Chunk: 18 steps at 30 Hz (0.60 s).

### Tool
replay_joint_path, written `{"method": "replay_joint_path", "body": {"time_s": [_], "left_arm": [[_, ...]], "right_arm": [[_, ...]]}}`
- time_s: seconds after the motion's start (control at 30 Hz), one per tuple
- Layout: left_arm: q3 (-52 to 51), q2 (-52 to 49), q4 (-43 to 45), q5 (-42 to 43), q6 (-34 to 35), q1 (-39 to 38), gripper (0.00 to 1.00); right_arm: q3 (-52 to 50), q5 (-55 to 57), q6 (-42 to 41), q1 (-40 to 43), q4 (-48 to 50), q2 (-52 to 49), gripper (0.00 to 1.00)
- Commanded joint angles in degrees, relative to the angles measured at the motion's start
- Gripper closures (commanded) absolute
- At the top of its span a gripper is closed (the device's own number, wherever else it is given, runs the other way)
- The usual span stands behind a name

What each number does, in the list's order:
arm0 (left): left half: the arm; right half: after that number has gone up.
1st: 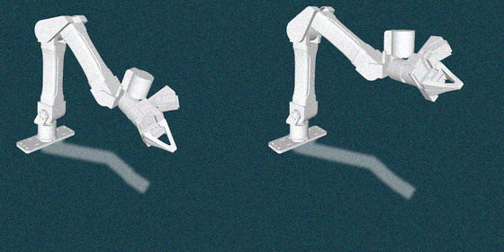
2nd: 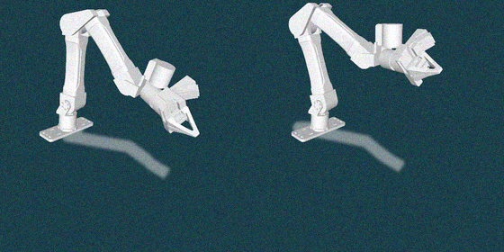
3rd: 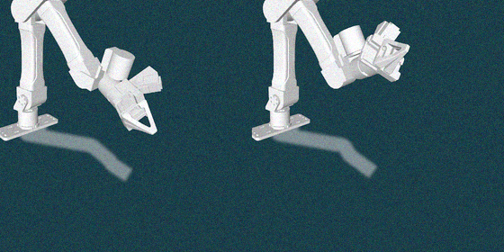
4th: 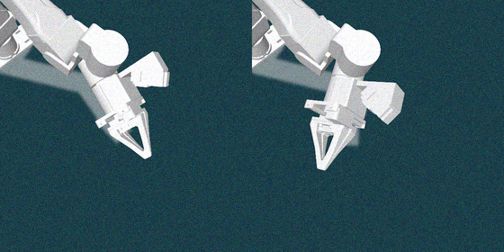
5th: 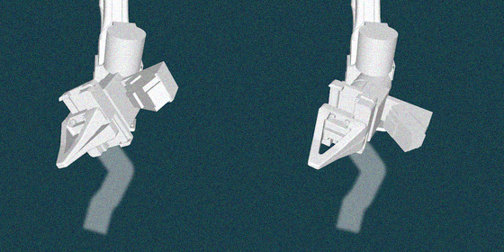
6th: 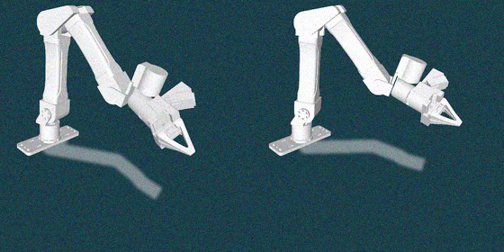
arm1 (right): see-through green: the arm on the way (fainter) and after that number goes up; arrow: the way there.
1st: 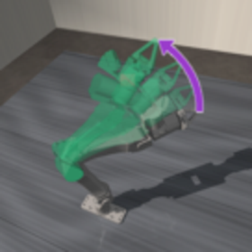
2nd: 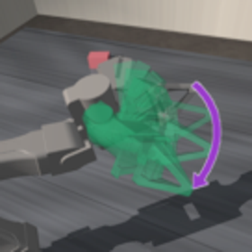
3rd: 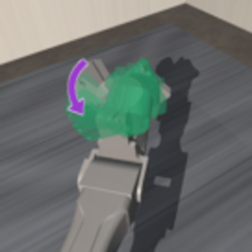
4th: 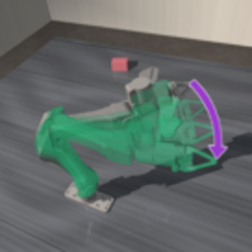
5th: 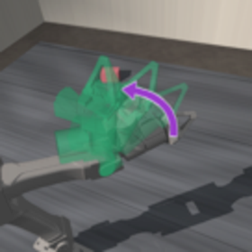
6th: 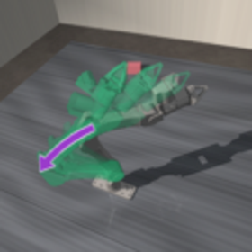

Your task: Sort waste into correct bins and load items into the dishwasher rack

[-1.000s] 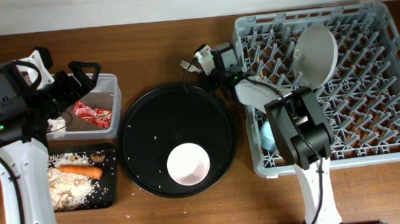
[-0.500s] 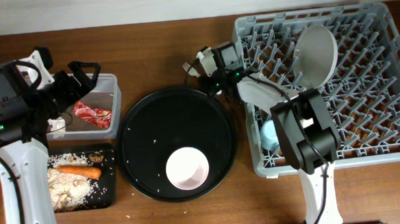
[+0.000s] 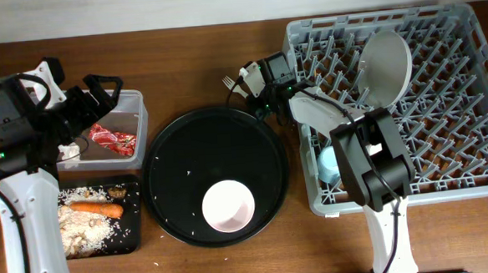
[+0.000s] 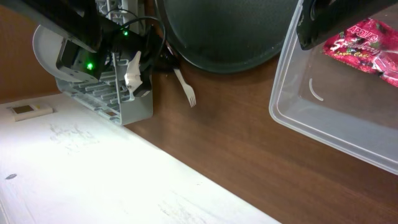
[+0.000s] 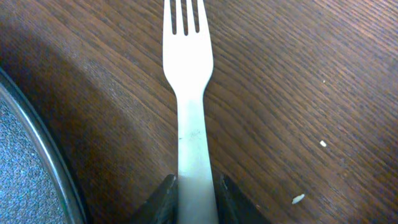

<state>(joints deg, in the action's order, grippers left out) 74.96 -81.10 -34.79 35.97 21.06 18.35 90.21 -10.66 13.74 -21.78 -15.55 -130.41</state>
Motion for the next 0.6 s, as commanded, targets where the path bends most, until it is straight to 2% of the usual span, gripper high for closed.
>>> {"method": "replay_joint_path", "body": {"time_s": [0.0,0.03,0.27,0.3,0.37,0.4,0.43,0.53,0.57], "left_arm": [[0.20,0.46,-0.02,0.02,0.35,0.09,0.01],[0.20,0.46,-0.02,0.02,0.35,0.09,0.01],[0.20,0.46,-0.02,0.02,0.35,0.09,0.01],[0.20,0.46,-0.02,0.02,0.35,0.09,0.01],[0.20,0.46,-0.02,0.00,0.35,0.09,0.01],[0.20,0.46,-0.02,0.00,0.35,0.09,0.01],[0.20,0.46,-0.02,0.00,0.35,0.09,0.01],[0.20,0.46,-0.02,0.02,0.35,0.09,0.01],[0.20,0.46,-0.02,0.00,0.35,0.11,0.01]], "right_arm": [[-2.12,-0.72,-0.50,-0.26,-1.97,-0.76,0.92],[-1.97,-0.72,-0.50,-0.26,-1.57,0.09,0.96],[-1.36,0.13,-0.68,-0.26,1.05,3.41,0.96],[0.50,0.11,-0.70,-0.26,0.76,4.13,0.91],[4.79,0.15,-0.70,-0.26,1.11,6.01,0.51],[4.72,0.37,-0.68,-0.26,2.97,5.31,0.45],[4.72,0.44,-0.68,-0.26,4.17,4.33,0.44],[4.72,4.83,-0.68,-0.26,13.03,-2.32,0.28],[4.72,4.90,-0.68,-0.26,14.34,-3.28,0.26]]}}
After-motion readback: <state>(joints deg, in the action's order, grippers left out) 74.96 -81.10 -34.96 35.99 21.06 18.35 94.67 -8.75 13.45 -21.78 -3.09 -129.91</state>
